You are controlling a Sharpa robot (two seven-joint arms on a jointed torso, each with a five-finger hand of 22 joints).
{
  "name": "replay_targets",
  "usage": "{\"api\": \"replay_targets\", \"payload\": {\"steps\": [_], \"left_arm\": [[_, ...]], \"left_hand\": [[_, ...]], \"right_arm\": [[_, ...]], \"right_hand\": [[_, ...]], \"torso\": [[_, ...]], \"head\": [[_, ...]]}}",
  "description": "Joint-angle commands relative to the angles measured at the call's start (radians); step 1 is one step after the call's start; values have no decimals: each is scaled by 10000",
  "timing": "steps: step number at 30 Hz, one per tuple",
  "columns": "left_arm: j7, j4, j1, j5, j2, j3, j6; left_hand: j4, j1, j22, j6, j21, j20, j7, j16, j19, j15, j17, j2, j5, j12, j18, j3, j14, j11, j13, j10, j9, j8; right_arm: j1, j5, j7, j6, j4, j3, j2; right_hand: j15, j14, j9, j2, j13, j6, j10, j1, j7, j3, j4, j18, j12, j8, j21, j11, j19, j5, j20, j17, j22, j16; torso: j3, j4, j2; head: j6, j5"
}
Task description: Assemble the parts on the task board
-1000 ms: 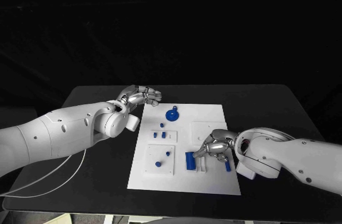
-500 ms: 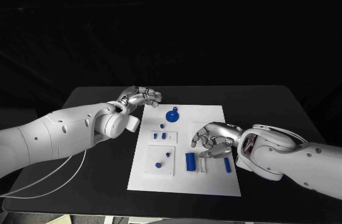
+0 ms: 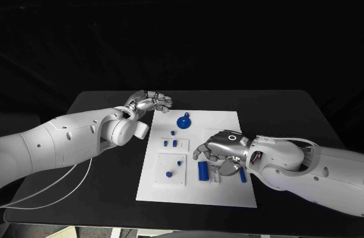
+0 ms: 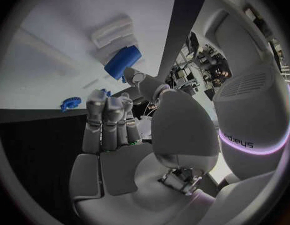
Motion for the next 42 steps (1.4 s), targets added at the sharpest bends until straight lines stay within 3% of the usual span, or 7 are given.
{"api": "replay_targets", "payload": {"steps": [1,9,12,20,32,42], "left_arm": [[66,16,8,3,2,7,140],[62,19,8,3,4,7,152],[52,19,8,3,-10,7,160],[19,22,8,3,-26,7,179],[3,32,8,3,-35,7,186],[-38,35,9,3,-37,7,198]], "left_hand": [[49,-96,18,-63,-42,29,-28,-72,51,23,14,4,-50,-46,74,0,66,-28,-11,-64,-17,29],[52,-96,21,-66,-45,30,-26,-78,52,24,22,3,-51,-47,74,0,67,-28,-11,-65,-18,28],[55,-98,23,-68,-46,30,-25,-82,53,24,27,3,-53,-47,73,-1,67,-27,-12,-66,-19,27],[60,-101,27,-75,-50,31,-22,-91,53,25,37,2,-55,-48,73,-3,66,-26,-12,-69,-21,24],[69,-104,32,-85,-56,32,-17,-102,53,27,52,0,-57,-48,73,-4,66,-25,-13,-71,-24,20],[74,-102,36,-93,-62,33,-15,-113,53,27,64,3,-57,-49,73,-2,66,-25,-13,-73,-26,17]], "right_arm": [[-79,-1327,128,177,-13,10,96],[-262,-1822,1,593,-221,12,311],[-336,-1954,-24,669,-304,13,371],[-394,-2144,-78,922,-531,14,448],[-408,-2337,-132,1063,-633,15,537],[-436,-2517,-264,872,-700,16,623]], "right_hand": [[-7,-50,20,14,-16,6,-99,30,-109,-30,-14,182,68,50,44,-8,-70,11,-26,13,176,41],[-28,-27,52,50,-43,92,-55,2,-124,-38,6,183,130,153,95,-32,-43,17,-18,31,176,88],[-49,32,64,128,-94,107,16,-23,-90,-78,-9,183,187,223,155,-61,2,-492,-23,30,170,125],[-45,69,88,181,-157,275,51,95,-69,84,-2,183,222,362,187,-67,12,-588,-8,19,160,144],[-30,76,105,222,-210,517,60,142,55,210,-9,183,286,521,229,-48,3,-767,8,23,160,172],[-14,77,102,207,-236,625,60,158,122,268,-9,182,319,583,252,-22,1,-802,15,26,161,186]], "torso": [[-3,-5,-1],[-1,-3,2],[3,-7,9],[6,-2,4],[4,-13,1],[-6,-9,-4]], "head": [[-33,30],[-66,66],[-67,62],[-131,100],[-176,128],[-209,114]]}}
